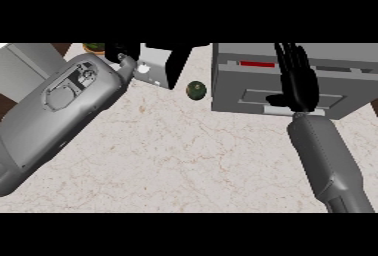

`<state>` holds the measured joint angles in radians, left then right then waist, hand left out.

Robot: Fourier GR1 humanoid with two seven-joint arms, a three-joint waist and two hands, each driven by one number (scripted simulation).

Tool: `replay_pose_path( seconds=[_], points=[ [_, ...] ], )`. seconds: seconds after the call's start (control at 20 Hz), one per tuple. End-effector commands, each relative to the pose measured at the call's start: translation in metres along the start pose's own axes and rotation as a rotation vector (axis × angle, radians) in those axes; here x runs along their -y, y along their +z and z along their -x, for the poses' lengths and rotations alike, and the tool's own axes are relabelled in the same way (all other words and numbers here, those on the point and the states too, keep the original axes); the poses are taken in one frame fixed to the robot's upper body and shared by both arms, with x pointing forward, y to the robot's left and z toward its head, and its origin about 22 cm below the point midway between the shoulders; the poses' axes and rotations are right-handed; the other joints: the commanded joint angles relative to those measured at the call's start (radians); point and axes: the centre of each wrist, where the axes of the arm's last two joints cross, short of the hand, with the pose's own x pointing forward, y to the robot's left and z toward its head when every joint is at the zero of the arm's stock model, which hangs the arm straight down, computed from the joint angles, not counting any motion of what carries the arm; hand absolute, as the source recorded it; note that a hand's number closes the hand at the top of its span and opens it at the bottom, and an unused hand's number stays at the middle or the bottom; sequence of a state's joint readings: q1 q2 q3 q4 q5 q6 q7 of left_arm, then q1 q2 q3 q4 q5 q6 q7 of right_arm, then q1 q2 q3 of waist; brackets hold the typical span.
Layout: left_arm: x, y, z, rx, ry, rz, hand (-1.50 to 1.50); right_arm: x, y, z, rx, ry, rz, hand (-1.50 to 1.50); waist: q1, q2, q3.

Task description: Pick up the can, place it into the drawer and close the drawer

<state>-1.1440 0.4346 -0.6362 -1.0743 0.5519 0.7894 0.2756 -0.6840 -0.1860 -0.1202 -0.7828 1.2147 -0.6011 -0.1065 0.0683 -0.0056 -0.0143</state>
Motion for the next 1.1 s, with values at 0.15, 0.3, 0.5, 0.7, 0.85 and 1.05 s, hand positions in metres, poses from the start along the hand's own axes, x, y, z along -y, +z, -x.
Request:
replay_pose_path(
  seconds=[0.15, 0.3, 0.5, 0.7, 0.85, 1.05],
  points=[
    [-0.026, 0.017, 0.026, -0.019, -0.011, 0.017, -1.5, -0.013, -0.027, -0.018, -0.047, -0.02, 0.001, -1.5, 0.014, 0.023, 0.016],
    [-0.023, 0.017, 0.025, 0.014, -0.002, 0.001, -1.5, -0.01, -0.042, -0.028, -0.026, -0.019, 0.025, -1.5, 0.013, 0.032, 0.016],
    [-0.031, 0.032, 0.033, 0.012, -0.019, 0.022, -1.5, -0.003, -0.053, -0.023, -0.033, -0.008, 0.031, -1.5, 0.027, 0.03, 0.017],
    [-0.033, 0.032, 0.04, -0.007, -0.002, 0.011, -1.5, 0.006, -0.069, -0.031, -0.047, -0.015, 0.029, -1.5, 0.022, 0.038, 0.016],
    [-0.037, 0.042, 0.042, -0.012, -0.005, 0.036, -1.5, 0.011, -0.075, -0.025, -0.058, -0.02, 0.037, -1.5, 0.039, 0.039, 0.017],
    [-0.03, 0.049, 0.05, 0.007, -0.013, 0.049, -1.5, 0.028, -0.093, -0.028, -0.035, -0.053, 0.045, -1.5, 0.032, 0.039, 0.017]
  ],
)
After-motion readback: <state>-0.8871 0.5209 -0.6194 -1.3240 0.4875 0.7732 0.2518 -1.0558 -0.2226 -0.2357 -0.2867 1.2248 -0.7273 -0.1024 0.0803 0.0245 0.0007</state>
